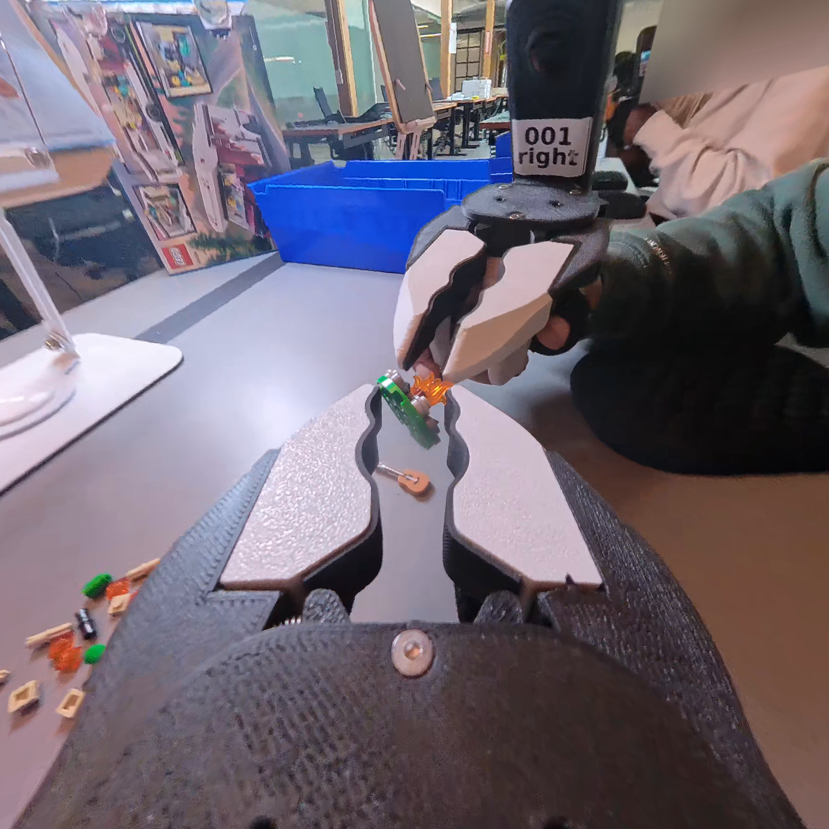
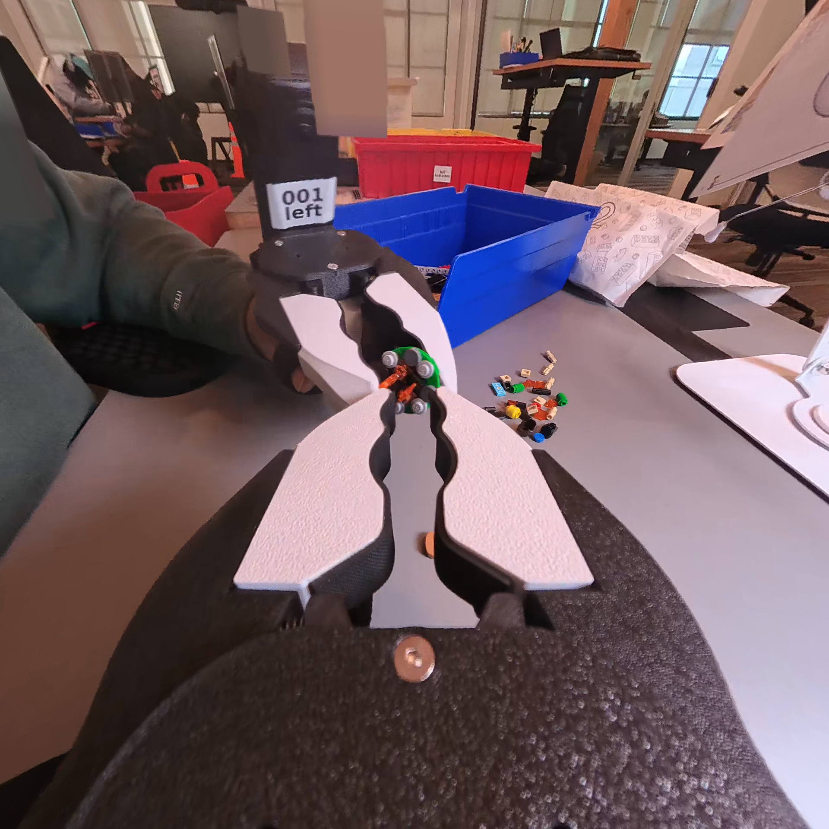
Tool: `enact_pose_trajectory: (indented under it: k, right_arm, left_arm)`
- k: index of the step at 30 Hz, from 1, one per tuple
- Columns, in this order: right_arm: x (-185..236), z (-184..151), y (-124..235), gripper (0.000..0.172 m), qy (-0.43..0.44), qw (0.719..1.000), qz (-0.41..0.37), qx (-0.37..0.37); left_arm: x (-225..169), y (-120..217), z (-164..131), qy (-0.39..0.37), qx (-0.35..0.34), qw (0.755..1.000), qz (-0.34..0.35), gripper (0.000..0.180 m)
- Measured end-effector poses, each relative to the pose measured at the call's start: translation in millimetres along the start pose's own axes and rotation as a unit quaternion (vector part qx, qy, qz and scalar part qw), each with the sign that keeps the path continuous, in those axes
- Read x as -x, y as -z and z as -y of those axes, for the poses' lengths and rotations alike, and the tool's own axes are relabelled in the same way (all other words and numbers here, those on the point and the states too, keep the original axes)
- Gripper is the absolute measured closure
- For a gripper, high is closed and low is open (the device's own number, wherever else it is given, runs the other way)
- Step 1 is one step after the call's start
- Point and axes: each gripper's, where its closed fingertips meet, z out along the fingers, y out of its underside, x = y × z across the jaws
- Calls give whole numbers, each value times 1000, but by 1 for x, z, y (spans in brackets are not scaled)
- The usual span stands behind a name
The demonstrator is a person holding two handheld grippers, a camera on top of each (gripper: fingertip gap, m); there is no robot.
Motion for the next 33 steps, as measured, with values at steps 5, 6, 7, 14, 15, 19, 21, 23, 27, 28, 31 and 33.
enact_pose_trajectory:
  k: [5, 6, 7, 14, 15, 19, 21, 23, 27, 28, 31, 33]
  right_arm:
    - [8, 1, -2, 159, -49, 998, 31, -5]
    - [9, 1, -3, 160, -62, 997, 36, -5]
    - [11, 1, -3, 162, -73, 996, 44, -5]
    - [12, -3, -6, 170, -118, 991, 60, 6]
    - [11, -3, -5, 170, -121, 991, 63, 8]
    - [6, -4, -2, 170, -135, 989, 61, 16]
    - [4, -7, -2, 170, -150, 987, 61, 22]
    - [4, -11, -3, 170, -161, 984, 64, 33]
    - [3, -13, -4, 170, -167, 983, 62, 36]
    - [3, -14, -3, 170, -168, 983, 59, 37]
    - [1, -18, -3, 170, -169, 983, 47, 43]
    - [0, -20, -2, 170, -164, 985, 39, 49]
  left_arm:
    - [-6, 1, 6, -142, 0, 989, 44, 153]
    - [-5, 2, 6, -169, 3, 984, 58, 153]
    - [-5, 3, 7, -193, 3, 979, 66, 153]
    - [-2, 4, 4, -255, 14, 964, 79, 153]
    - [-2, 4, 4, -245, 11, 967, 73, 152]
    - [1, 6, 2, -217, 11, 974, 60, 159]
    - [2, 8, 2, -205, 9, 977, 51, 165]
    - [3, 9, -1, -194, 19, 980, 48, 168]
    - [5, 8, -1, -123, 33, 991, 29, 171]
    - [6, 7, -2, -97, 35, 994, 22, 171]
    - [7, 5, -6, -42, 42, 998, 10, 171]
    - [7, 3, -9, -15, 45, 999, 6, 171]
